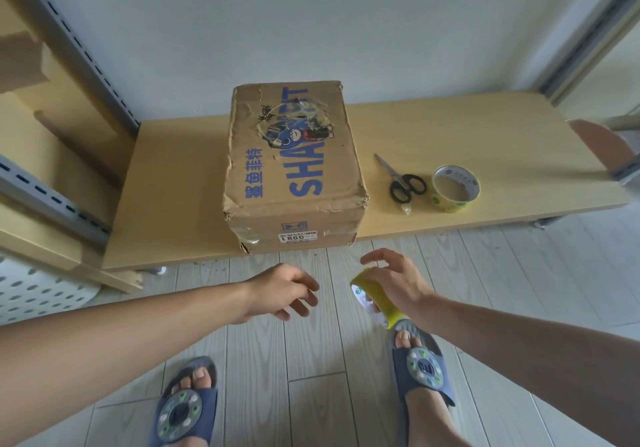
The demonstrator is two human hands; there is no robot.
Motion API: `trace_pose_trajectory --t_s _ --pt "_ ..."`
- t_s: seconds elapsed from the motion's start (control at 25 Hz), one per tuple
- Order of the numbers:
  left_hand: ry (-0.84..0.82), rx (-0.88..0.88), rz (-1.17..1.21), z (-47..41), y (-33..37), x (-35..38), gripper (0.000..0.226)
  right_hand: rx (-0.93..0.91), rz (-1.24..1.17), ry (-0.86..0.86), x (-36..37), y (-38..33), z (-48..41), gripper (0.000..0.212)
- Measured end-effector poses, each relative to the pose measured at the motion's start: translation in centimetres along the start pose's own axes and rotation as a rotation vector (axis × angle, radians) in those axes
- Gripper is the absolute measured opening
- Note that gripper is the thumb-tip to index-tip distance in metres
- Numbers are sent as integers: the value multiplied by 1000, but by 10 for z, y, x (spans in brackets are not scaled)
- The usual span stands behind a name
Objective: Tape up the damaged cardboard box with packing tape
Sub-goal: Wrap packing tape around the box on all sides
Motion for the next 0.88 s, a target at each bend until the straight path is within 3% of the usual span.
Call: trace_pose_trajectory --t_s 0.2,0.36,0.48,0.6,0.88 --pt "-120 -83 257 16 2 18 35 -183 87 -233 6 -3 30 44" --pt "-169 -84 179 33 10 22 36 -458 322 -324 10 -15 40 38" --pt "-120 -53 78 50 23 17 29 -624 452 -364 13 -29 50 31" --pt "-35 -22 29 72 41 9 28 -689 492 -372 12 -53 67 38" --pt "233 313 -176 152 92 -34 18 -966 497 -272 -6 -134 141 39"
Point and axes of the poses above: each hand's wrist, its own z-axis away from the middle knuckle, its own x-axis out of the palm, y = z × x, the point moved 3 cm from there along -z, towards the middle knuckle, and after that the axes turned 11 degrees about y, right-handed, at the moved point
